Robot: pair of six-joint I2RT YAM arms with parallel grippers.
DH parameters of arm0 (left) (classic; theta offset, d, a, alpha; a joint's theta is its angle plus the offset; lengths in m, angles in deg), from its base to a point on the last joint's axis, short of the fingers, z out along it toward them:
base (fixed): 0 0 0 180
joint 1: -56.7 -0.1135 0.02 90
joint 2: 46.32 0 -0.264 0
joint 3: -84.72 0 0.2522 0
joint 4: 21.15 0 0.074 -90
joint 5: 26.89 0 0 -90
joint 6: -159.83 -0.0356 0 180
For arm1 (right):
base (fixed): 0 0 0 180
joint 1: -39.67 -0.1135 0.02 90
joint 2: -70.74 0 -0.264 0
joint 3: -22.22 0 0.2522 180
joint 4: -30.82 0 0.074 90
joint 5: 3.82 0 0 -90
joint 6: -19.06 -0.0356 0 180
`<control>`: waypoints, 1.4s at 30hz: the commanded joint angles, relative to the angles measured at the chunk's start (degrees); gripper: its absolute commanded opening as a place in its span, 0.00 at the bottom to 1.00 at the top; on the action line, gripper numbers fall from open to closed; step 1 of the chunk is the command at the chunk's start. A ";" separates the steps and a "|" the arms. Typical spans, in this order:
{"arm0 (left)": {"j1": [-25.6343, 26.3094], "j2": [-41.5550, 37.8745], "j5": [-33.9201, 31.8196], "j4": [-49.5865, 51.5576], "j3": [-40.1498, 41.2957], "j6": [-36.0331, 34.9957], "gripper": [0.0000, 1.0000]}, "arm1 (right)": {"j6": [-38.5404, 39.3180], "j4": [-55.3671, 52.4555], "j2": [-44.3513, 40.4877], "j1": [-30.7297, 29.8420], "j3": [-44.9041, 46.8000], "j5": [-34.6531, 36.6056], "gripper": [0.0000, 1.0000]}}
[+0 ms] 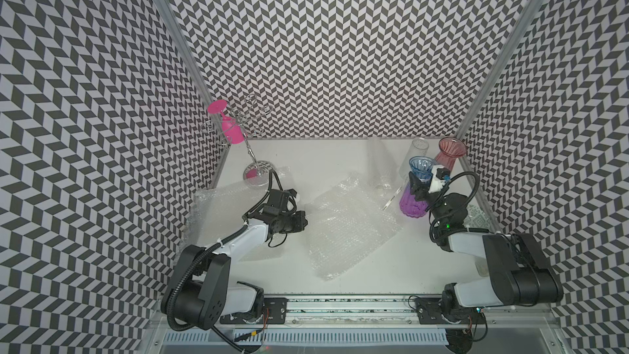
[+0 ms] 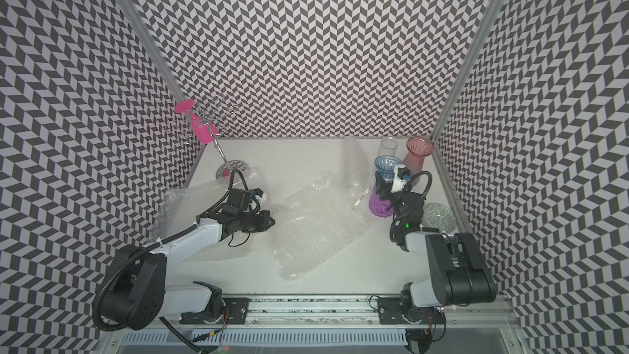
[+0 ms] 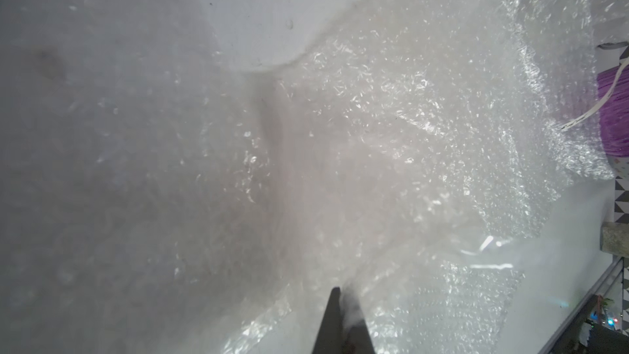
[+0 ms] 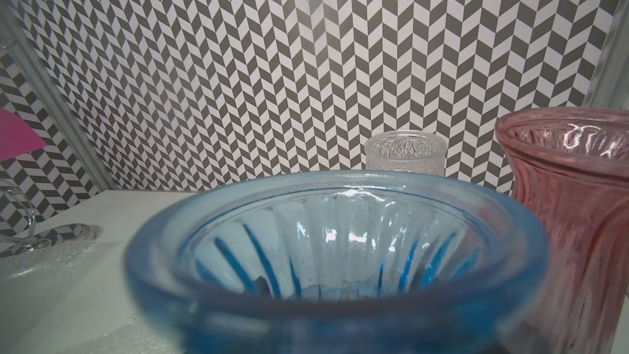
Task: Unwrap the vase from the bubble wrap
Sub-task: Place the vase at the center of the board.
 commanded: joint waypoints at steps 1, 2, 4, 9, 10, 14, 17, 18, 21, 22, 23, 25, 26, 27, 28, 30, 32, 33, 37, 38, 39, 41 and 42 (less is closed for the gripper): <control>1.23 -0.20 -2.22 0.17 -0.11 0.06 0.02 | 0.91 20.35 1.16 0.65 -1.45 -0.79 0.00; 1.51 -0.21 -2.36 0.38 -0.21 0.06 0.01 | 0.60 22.34 2.18 0.92 -1.06 -0.77 0.01; 1.71 0.21 -2.42 0.46 -0.37 0.06 0.00 | 0.40 27.04 4.45 1.20 0.02 -0.94 0.04; 1.72 0.50 -2.16 0.36 -0.12 1.67 0.00 | 0.07 32.05 7.46 1.82 1.86 -0.10 0.10; 1.74 0.40 -2.15 0.40 -0.05 1.73 0.00 | 0.10 31.91 7.74 1.82 1.88 -0.39 0.11; 1.76 -0.02 -2.12 0.53 -0.11 1.88 0.00 | 0.00 33.18 8.94 1.87 2.49 0.19 0.18; 1.76 -0.31 -2.11 0.62 -0.11 1.91 0.00 | 0.48 32.83 9.62 1.91 2.42 0.37 0.23; 1.73 -0.32 -2.15 0.62 -0.11 1.91 0.00 | 0.56 32.77 9.91 1.91 2.41 0.49 0.25; 1.70 -0.41 -2.25 0.62 -0.23 1.91 0.00 | 0.47 33.10 11.31 1.92 2.32 1.32 0.33; 1.70 -0.45 -2.24 0.62 -0.13 1.93 0.00 | 0.46 33.27 11.72 1.91 2.28 1.47 0.35; 1.72 -0.56 -2.23 0.62 -0.19 1.99 0.00 | 0.46 33.43 11.94 1.99 2.32 1.44 0.38; 1.70 -0.65 -2.29 0.64 -0.14 2.00 0.00 | 0.59 33.31 11.98 2.00 2.24 1.34 0.41; 1.71 -0.90 -2.38 0.62 -0.11 2.00 0.00 | 0.64 32.87 11.81 2.00 2.18 1.34 0.43; 1.73 -0.97 -2.38 0.62 -0.11 2.00 0.00 | 0.80 32.50 11.75 2.00 2.08 1.37 0.44; 1.75 -1.09 -2.42 0.64 -0.06 2.08 0.00 | 0.88 32.01 11.66 2.00 1.88 1.49 0.44; 1.70 -1.21 -2.56 0.56 -0.02 2.07 0.00 | 1.22 31.04 11.49 2.00 1.71 1.86 0.44; 1.70 -1.37 -2.60 0.54 -0.02 2.08 0.00 | 1.66 29.79 11.40 2.00 1.45 2.09 0.45; 1.72 -1.45 -2.55 0.55 -0.02 2.08 0.00 | 1.85 29.43 11.34 2.00 1.33 2.17 0.46; 1.75 -1.56 -2.69 0.58 0.02 2.08 0.00 | 2.51 28.84 11.05 2.00 1.74 2.83 0.51; 1.76 -1.63 -2.64 0.53 0.07 2.08 0.00 | 2.67 28.68 10.98 2.00 1.85 2.99 0.51; 1.73 -1.59 -2.69 0.60 0.07 2.08 0.00 | 2.90 28.31 10.70 2.04 1.86 3.06 0.51; 1.78 -1.58 -2.60 0.50 0.07 2.08 0.00 | 3.23 28.19 10.46 2.00 2.06 3.34 0.53; 1.78 -1.62 -2.51 0.36 0.11 2.08 0.00 | 3.22 28.04 10.34 2.00 2.14 3.53 0.55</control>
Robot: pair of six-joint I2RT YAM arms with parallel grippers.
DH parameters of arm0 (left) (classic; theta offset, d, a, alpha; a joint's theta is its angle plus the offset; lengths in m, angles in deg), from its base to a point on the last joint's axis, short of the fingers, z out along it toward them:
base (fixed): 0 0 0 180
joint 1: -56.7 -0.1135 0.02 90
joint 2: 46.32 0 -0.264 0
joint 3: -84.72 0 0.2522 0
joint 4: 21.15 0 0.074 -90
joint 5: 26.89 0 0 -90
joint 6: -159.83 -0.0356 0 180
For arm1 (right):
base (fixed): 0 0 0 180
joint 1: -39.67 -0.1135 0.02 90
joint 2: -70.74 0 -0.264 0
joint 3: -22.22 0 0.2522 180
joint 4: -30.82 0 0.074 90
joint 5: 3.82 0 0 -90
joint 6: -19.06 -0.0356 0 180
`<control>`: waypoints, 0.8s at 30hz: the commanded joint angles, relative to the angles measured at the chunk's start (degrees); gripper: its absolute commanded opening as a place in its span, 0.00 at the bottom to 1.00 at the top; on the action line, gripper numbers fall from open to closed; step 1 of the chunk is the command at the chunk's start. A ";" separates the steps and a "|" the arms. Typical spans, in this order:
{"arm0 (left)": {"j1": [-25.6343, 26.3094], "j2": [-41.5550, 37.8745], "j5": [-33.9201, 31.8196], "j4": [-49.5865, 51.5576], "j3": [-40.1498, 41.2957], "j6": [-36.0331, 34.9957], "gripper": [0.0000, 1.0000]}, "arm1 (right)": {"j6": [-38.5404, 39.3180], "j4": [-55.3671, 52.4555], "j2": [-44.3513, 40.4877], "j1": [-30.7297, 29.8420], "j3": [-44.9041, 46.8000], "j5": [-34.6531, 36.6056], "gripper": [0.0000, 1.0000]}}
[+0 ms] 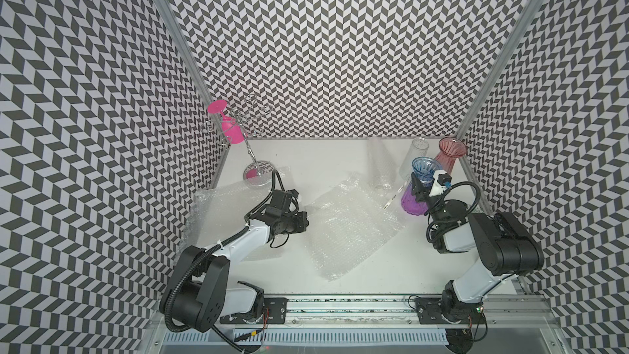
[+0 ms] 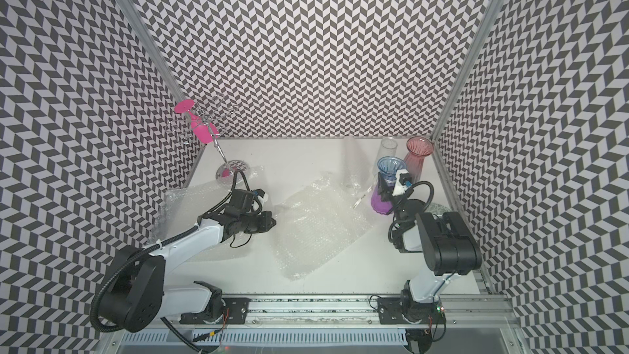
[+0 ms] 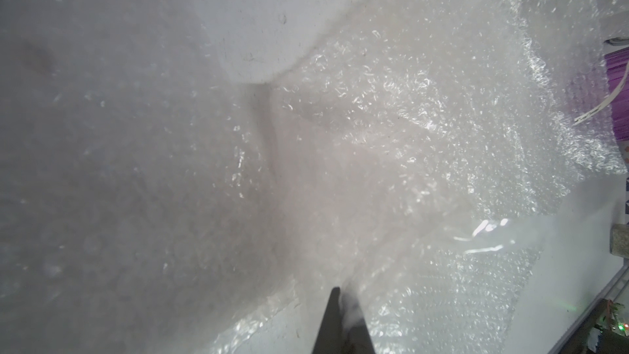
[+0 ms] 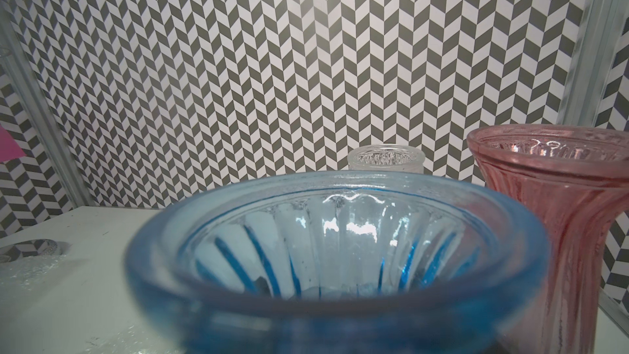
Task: Unwrap the vase from the bubble wrap
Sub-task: Place the vase at the center of the board.
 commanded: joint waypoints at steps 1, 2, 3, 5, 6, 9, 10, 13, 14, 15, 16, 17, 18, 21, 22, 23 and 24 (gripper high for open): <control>0.18 -0.99 -0.43 0.20 0.12 0.34 0.00 | 1.95 8.04 -1.02 0.49 -0.50 1.91 0.57; 0.23 -0.92 -0.40 0.21 0.15 0.34 0.00 | 1.91 7.83 -1.19 0.47 -0.56 1.95 0.61; 0.19 -0.97 -0.45 0.19 0.14 0.34 0.00 | 1.96 7.73 -1.33 0.49 -0.51 2.00 0.64; 0.16 -1.05 -0.46 0.24 0.07 0.26 0.00 | 2.07 7.57 -1.64 0.45 -0.46 2.21 0.67; 0.21 -1.08 -0.41 0.19 0.07 0.25 0.00 | 2.07 7.42 -1.83 0.49 -0.30 2.31 0.68; 0.18 -0.66 -0.45 0.27 -0.10 0.32 0.00 | 2.23 6.38 -2.92 0.49 0.00 2.74 0.82; 0.19 -0.51 -0.39 0.28 -0.19 0.34 0.00 | 2.27 6.15 -3.19 0.49 0.24 2.95 0.89; 0.17 -0.62 -0.46 0.27 -0.38 0.34 0.00 | 2.39 5.82 -4.19 0.49 1.13 3.36 1.00; 0.17 -0.64 -0.45 0.19 -0.29 0.34 0.00 | 2.42 5.38 -4.72 0.49 1.38 3.40 0.99; 0.23 -0.70 -0.38 0.19 -0.30 0.33 0.00 | 2.45 5.03 -5.21 0.45 1.60 3.66 0.99; 0.21 -0.71 -0.44 0.10 -0.29 0.34 0.00 | 2.51 4.76 -5.66 0.49 1.89 3.94 0.99; 0.15 -0.71 -0.40 0.01 -0.35 0.36 0.00 | 2.52 4.20 -6.44 0.49 2.20 4.46 0.99; 0.15 -0.73 -0.44 0.02 -0.37 0.42 0.00 | 2.54 3.10 -7.33 0.53 2.39 4.90 0.99; 0.14 -0.97 -0.46 -0.47 -0.55 0.50 0.00 | 3.12 -0.56 -10.29 0.49 2.87 5.25 0.99; 0.02 -1.04 -0.44 -0.64 -0.55 0.54 0.00 | 3.30 -1.95 -11.37 0.49 3.01 5.11 0.99; 0.02 -1.07 -0.44 -0.97 -0.55 0.72 0.00 | 3.52 -4.09 -12.78 0.49 3.01 4.72 0.99; 0.07 -1.12 -0.44 -1.35 -0.55 0.86 0.00 | 3.83 -6.73 -14.33 0.45 2.85 4.47 0.99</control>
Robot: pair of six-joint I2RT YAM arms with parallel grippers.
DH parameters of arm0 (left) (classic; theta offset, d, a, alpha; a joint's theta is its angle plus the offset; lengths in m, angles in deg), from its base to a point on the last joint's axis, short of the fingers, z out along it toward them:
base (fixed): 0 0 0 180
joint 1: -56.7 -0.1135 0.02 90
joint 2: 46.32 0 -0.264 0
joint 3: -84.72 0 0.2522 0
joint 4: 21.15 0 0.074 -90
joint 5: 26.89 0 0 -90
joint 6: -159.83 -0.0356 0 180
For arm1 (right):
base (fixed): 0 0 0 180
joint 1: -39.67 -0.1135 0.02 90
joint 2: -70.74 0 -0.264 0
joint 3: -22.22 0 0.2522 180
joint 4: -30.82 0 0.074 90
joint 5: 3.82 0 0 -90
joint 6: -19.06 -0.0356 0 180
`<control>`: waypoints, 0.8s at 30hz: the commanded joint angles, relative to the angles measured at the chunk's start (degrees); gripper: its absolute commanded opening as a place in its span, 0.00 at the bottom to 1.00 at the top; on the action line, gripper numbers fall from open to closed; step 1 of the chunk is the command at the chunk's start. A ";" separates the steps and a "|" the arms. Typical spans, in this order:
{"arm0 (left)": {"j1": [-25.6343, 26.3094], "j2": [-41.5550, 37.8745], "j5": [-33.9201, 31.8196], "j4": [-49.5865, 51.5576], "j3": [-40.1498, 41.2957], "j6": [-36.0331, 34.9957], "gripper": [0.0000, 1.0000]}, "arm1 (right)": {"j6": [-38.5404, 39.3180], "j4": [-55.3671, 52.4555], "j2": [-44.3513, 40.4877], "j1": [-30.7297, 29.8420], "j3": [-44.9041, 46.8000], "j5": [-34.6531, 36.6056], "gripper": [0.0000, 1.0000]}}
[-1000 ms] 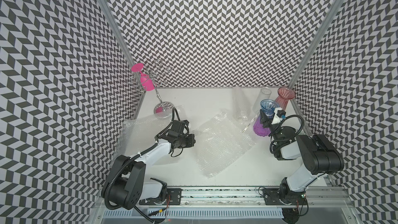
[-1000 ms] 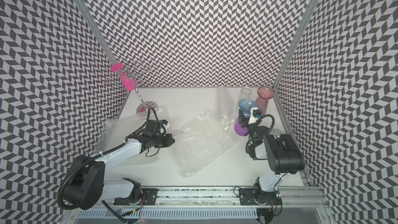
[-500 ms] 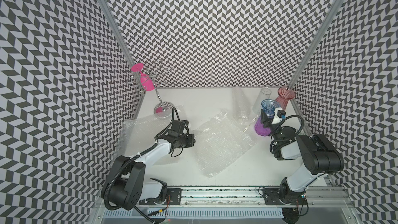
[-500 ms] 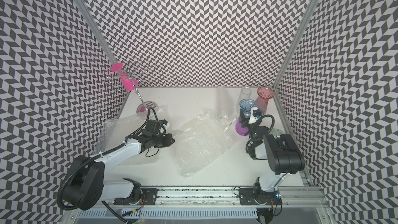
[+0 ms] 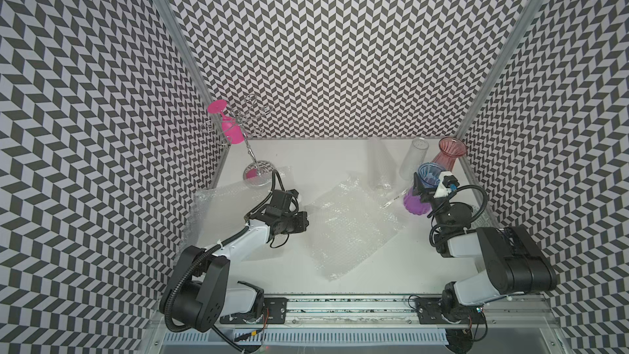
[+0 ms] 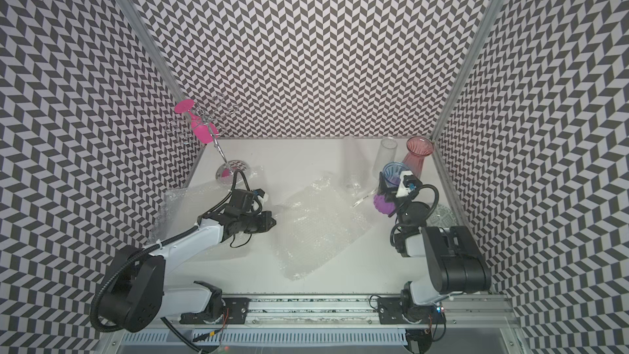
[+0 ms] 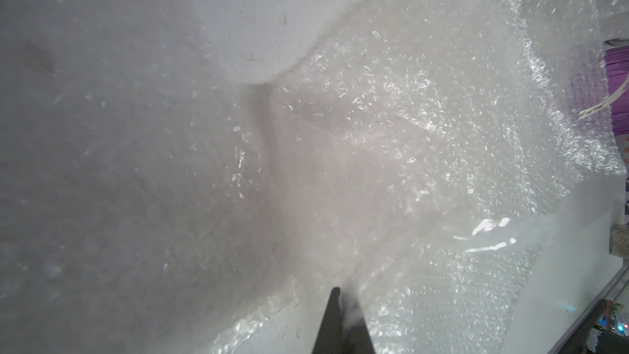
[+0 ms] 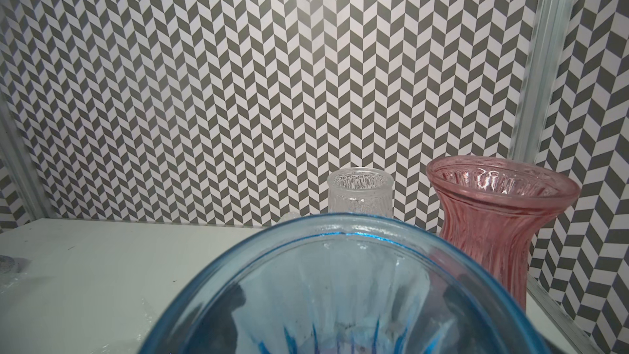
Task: Unwrap the vase from the bubble wrap
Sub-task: Place the vase at the center of the board.
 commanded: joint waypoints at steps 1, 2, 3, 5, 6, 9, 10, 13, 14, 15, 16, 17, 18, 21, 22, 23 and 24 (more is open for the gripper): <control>-0.08 -1.24 -0.33 -1.67 -0.40 0.84 0.00 | 1.50 -3.07 -5.61 0.31 -0.22 0.37 0.99; -0.21 -1.34 -0.12 -2.17 -0.22 1.10 0.00 | 2.08 -5.18 -6.95 0.35 -0.22 0.02 0.99; -0.32 -1.40 0.28 -2.82 0.01 1.33 0.00 | 2.47 -7.16 -8.12 0.33 -0.40 -0.20 0.99; -0.37 -1.46 1.01 -4.11 0.48 1.78 0.00 | 3.06 -12.01 -9.69 0.28 -1.33 -0.18 0.99; -0.39 -1.51 1.37 -4.70 0.66 1.95 0.00 | 3.51 -13.96 -10.43 0.29 -1.66 -0.06 0.99; -0.40 -1.75 1.99 -5.44 0.86 2.05 0.00 | 3.60 -17.42 -11.95 0.33 -2.32 0.40 0.99; -0.42 -1.80 1.92 -5.45 0.73 2.04 0.00 | 3.60 -18.42 -12.24 0.36 -2.48 0.35 0.99; -0.38 -2.56 1.77 -5.31 0.53 1.84 0.00 | 3.69 -21.85 -12.76 0.31 -2.86 -0.21 0.99; -0.43 -2.98 1.67 -5.20 0.43 1.76 0.00 | 3.61 -23.06 -13.04 0.31 -2.86 -0.56 0.99; -0.40 -3.25 1.56 -5.11 0.42 1.75 0.00 | 3.37 -24.11 -13.42 0.30 -2.69 -0.99 0.99; -0.48 -3.57 1.46 -5.09 0.41 1.69 0.00 | 3.05 -24.94 -13.74 0.30 -2.48 -1.34 0.99; -0.44 -3.87 1.30 -5.03 0.33 1.60 0.00 | 2.99 -25.68 -14.29 0.31 -2.10 -2.04 0.99; -0.48 -4.07 1.08 -5.06 0.33 1.58 0.00 | 2.94 -26.24 -15.02 0.30 -1.70 -2.78 0.99; -0.72 -4.72 0.62 -5.06 0.24 1.41 0.00 | 2.90 -29.21 -17.14 0.28 -1.11 -3.31 0.99; -0.91 -4.95 0.65 -5.01 0.24 1.48 0.00 | 2.98 -30.94 -17.58 0.29 -1.31 -3.06 0.99; -1.16 -5.33 0.70 -5.14 0.33 1.40 0.00 | 3.16 -33.06 -18.20 0.29 -1.65 -2.82 0.99; -1.37 -5.70 0.72 -5.07 0.38 1.38 0.00 | 3.38 -34.69 -18.71 0.28 -1.88 -2.50 0.99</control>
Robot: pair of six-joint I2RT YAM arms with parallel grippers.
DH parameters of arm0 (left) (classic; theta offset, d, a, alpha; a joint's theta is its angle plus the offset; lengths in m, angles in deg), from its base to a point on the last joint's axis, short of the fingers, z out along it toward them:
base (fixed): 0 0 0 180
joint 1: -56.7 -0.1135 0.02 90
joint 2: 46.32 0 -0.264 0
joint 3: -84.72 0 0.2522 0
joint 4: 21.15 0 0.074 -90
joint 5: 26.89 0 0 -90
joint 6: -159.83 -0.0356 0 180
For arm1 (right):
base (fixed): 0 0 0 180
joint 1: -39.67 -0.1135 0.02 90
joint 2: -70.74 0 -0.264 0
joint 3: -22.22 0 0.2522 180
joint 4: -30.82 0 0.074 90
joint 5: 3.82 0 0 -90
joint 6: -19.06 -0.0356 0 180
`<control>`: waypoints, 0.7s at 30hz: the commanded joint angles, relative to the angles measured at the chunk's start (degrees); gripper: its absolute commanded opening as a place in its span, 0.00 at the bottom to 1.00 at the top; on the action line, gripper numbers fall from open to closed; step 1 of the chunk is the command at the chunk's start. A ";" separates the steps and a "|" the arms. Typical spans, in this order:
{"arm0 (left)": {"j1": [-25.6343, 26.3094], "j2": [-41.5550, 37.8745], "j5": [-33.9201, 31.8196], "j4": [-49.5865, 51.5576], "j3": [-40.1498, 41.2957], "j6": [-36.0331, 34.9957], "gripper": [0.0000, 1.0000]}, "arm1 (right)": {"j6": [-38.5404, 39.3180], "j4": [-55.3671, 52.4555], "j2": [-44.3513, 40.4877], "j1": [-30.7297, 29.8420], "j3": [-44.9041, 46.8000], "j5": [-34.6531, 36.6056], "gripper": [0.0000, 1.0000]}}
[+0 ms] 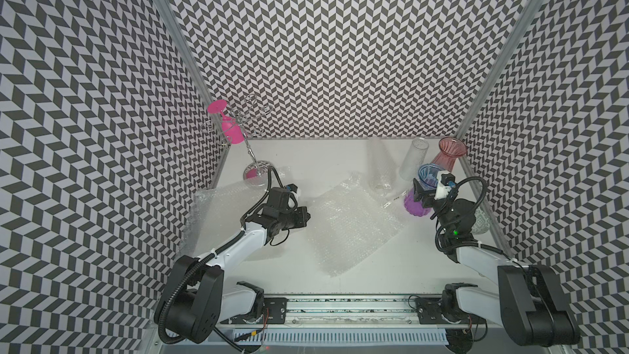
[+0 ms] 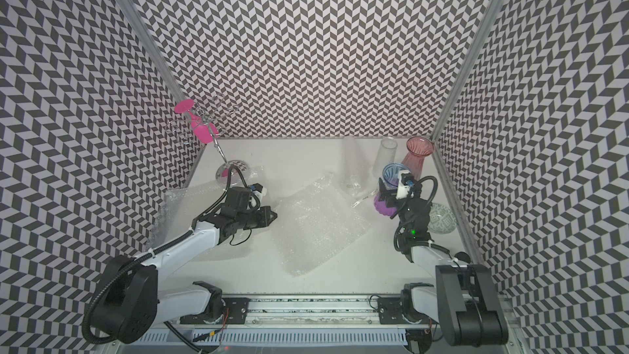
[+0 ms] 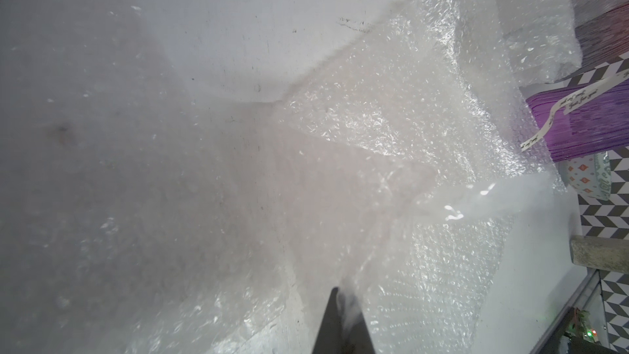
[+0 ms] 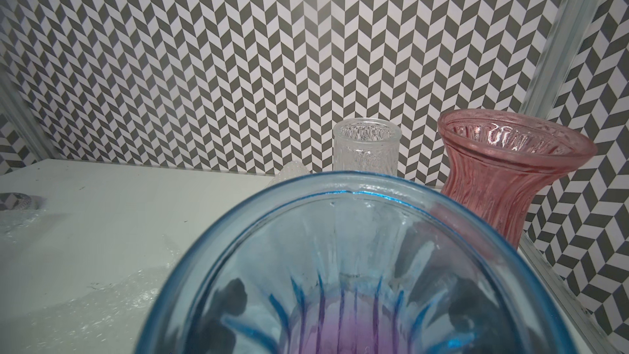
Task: Unwrap the vase from the bubble wrap
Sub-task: Place the vase at the center of the board.
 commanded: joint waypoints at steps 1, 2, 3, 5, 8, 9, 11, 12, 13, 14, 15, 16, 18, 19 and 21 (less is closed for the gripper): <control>-0.75 -2.07 -0.40 -1.14 0.27 -0.11 0.00 | 0.96 -5.16 -2.52 0.23 -0.32 -0.34 0.99; -0.91 -2.56 -0.39 -1.14 0.32 -0.26 0.00 | 0.91 -6.11 -3.21 0.27 -0.34 -0.39 0.99; -1.00 -2.95 -0.45 -1.11 0.35 -0.28 0.00 | 0.81 -7.07 -3.97 0.24 -0.25 -0.38 0.99; -1.23 -3.67 -0.54 -1.06 0.44 -0.17 0.00 | 0.73 -8.85 -5.08 0.23 -0.24 -0.53 0.99; -1.67 -4.69 0.25 -0.59 -0.05 0.25 0.00 | 0.93 -13.66 -6.44 0.28 -0.89 -0.51 0.99; -1.71 -5.12 0.24 0.17 -0.70 0.24 0.00 | 0.89 -15.36 -7.35 0.24 -0.95 -0.28 0.99; -1.79 -5.77 -0.72 1.91 -2.09 -0.39 0.00 | 0.47 -18.82 -9.76 0.24 -1.04 0.02 0.99; -1.95 -5.89 -1.20 2.97 -2.90 -0.91 0.00 | 0.21 -20.47 -11.22 0.23 -1.04 -0.06 0.99; -2.14 -5.95 -1.48 3.70 -3.26 -1.29 0.00 | -0.05 -21.71 -12.62 0.27 -1.04 0.01 0.99; -2.43 -5.90 -1.46 4.25 -3.57 -1.64 0.00 | -0.39 -23.06 -14.04 0.24 -0.89 -0.12 0.99; -2.71 -5.98 -1.40 4.55 -3.60 -1.94 0.00 | -0.52 -24.13 -15.39 0.23 -0.70 -0.28 0.99; -2.84 -5.98 -1.42 4.66 -3.53 -2.20 0.00 | -0.75 -25.36 -16.46 0.23 -0.65 -0.32 0.99; -3.38 -6.23 -1.18 5.06 -3.28 -2.65 0.00 | -2.08 -29.86 -19.21 0.23 -1.20 0.41 0.99; -3.66 -6.40 -0.99 5.16 -3.17 -2.67 0.00 | -2.47 -31.39 -20.58 0.23 -1.35 0.46 0.99; -4.44 -7.05 -0.42 5.26 -3.16 -2.67 0.00 | -3.21 -34.86 -23.84 0.14 -1.85 0.00 0.99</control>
